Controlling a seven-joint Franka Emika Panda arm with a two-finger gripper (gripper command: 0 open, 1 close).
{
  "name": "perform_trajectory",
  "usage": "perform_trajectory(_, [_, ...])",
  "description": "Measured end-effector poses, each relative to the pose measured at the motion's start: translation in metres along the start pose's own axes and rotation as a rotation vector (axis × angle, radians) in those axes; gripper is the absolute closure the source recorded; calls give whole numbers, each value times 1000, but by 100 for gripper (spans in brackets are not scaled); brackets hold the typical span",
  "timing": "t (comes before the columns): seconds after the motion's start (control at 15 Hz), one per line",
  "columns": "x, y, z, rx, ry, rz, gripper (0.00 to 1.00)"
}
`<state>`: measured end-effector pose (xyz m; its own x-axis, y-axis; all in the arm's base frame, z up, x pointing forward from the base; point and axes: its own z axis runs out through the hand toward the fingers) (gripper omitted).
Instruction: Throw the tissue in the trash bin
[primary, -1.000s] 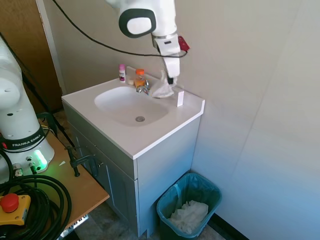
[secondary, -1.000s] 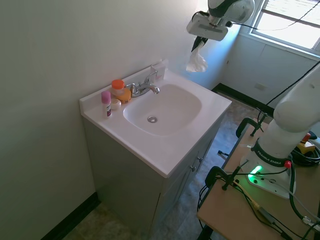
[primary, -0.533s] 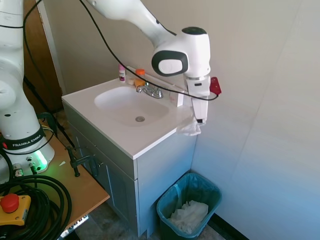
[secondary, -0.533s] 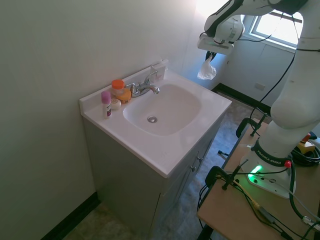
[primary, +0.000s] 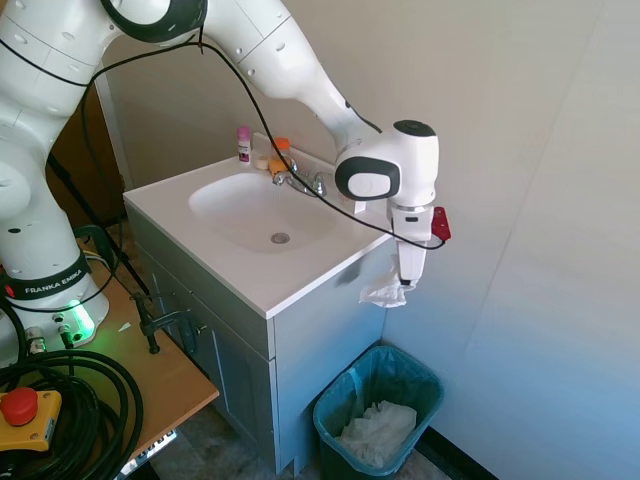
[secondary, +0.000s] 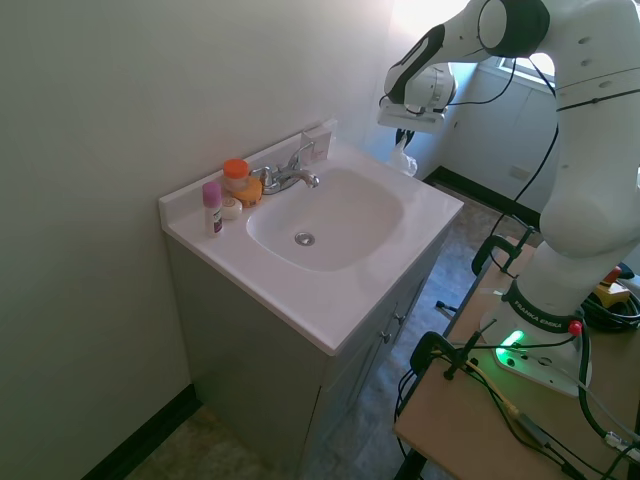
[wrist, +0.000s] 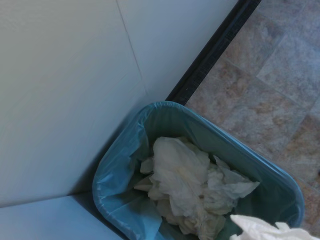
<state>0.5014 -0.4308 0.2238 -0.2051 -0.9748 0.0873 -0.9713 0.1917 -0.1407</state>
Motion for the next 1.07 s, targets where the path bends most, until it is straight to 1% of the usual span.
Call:
perform_trajectory(0.47, [-4, 3, 7, -16, -18, -20, 0])
perform_trajectory(0.67, [-7, 0, 0, -4, -29, -54, 0])
perform_trajectory(0.73, [-8, 0, -10, 8, -32, -73, 0])
perform_trajectory(0.87, [-13, 5, -41, 43, -41, -109, 0])
perform_trajectory(1.07, [-43, 26, -93, 88, -66, -169, 0])
